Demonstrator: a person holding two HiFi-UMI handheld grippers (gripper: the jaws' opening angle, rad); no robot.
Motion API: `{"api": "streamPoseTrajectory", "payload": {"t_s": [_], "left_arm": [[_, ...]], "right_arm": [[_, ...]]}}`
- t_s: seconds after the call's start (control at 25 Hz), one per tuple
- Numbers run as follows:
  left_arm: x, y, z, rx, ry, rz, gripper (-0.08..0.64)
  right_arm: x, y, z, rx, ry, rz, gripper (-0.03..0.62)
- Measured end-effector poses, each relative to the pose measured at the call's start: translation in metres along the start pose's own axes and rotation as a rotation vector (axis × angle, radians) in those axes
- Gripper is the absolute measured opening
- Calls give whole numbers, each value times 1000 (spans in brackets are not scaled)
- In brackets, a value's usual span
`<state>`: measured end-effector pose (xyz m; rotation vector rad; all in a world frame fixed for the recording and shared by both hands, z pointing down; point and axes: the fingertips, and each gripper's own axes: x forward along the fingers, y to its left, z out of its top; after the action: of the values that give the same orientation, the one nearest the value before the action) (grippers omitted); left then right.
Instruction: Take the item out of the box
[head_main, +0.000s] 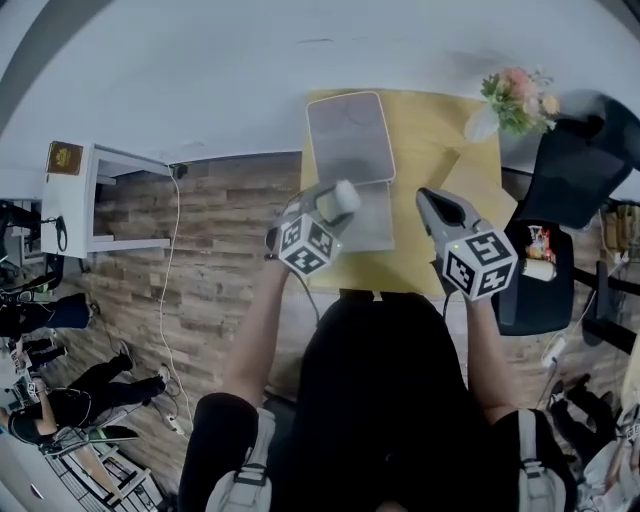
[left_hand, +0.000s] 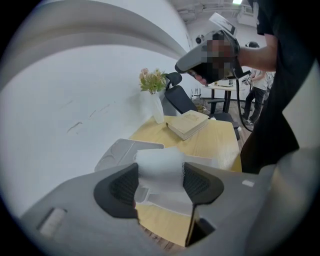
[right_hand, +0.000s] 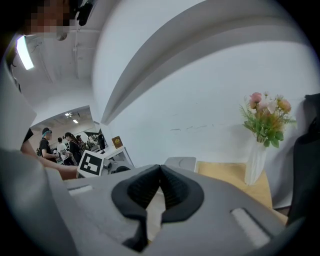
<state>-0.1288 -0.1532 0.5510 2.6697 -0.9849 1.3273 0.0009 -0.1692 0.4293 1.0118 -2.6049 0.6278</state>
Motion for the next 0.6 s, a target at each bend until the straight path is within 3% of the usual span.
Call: {"api": "streamPoseTrajectory", "payload": {"t_s": [0.24,0.48,0.6], "left_arm": [[-28,17,23,-50,-88,59,278],[-58,35,50,-163,-213,108,278],[-73,44,64,-169,-255,156,278]], "right_arm": [[5,5,27,-14,-60,1,3],[4,13,56,-39,-126,13,2],[2,17,67,-43,-161,19,2]]}}
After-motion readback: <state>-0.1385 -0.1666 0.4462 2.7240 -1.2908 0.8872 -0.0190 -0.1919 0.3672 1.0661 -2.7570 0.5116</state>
